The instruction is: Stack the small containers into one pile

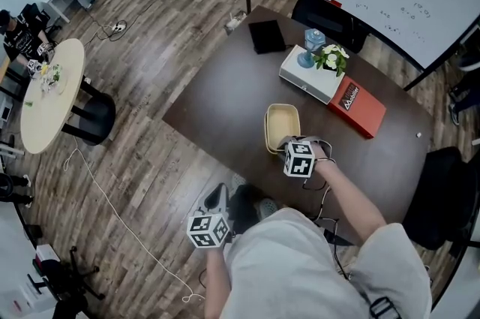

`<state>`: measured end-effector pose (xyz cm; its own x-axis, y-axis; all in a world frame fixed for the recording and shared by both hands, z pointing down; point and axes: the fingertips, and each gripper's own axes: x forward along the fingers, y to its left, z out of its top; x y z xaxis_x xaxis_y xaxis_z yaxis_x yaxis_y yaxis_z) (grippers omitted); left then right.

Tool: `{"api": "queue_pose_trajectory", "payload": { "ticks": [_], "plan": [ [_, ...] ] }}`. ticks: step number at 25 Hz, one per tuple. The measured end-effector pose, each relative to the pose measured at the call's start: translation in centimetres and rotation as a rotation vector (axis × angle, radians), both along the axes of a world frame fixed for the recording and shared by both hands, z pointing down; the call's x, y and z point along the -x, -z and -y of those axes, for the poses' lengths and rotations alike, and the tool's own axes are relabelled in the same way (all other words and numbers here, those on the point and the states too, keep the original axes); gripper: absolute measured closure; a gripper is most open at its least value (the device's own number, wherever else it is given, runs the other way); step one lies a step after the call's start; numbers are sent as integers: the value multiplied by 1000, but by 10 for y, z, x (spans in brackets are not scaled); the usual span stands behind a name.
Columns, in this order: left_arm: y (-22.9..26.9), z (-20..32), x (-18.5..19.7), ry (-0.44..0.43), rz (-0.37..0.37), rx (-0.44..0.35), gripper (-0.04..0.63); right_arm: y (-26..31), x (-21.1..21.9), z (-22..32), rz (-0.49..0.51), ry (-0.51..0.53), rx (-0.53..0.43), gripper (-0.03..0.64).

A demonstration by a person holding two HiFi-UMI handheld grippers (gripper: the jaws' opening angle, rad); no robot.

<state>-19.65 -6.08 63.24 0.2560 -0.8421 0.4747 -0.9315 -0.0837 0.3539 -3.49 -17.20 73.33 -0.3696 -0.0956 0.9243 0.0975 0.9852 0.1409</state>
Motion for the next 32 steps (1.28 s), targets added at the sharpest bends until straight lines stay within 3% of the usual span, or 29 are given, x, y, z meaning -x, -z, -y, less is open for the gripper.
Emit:
{"api": "queue_pose_trajectory", "payload": {
  "ticks": [21, 32],
  "plan": [
    [-2, 4, -2, -19, 8, 12, 589, -10, -3, -2, -92, 32, 10, 597],
    [0, 5, 6, 7, 20, 13, 589, -4, -4, -1, -70, -9, 32, 553]
  ]
}}
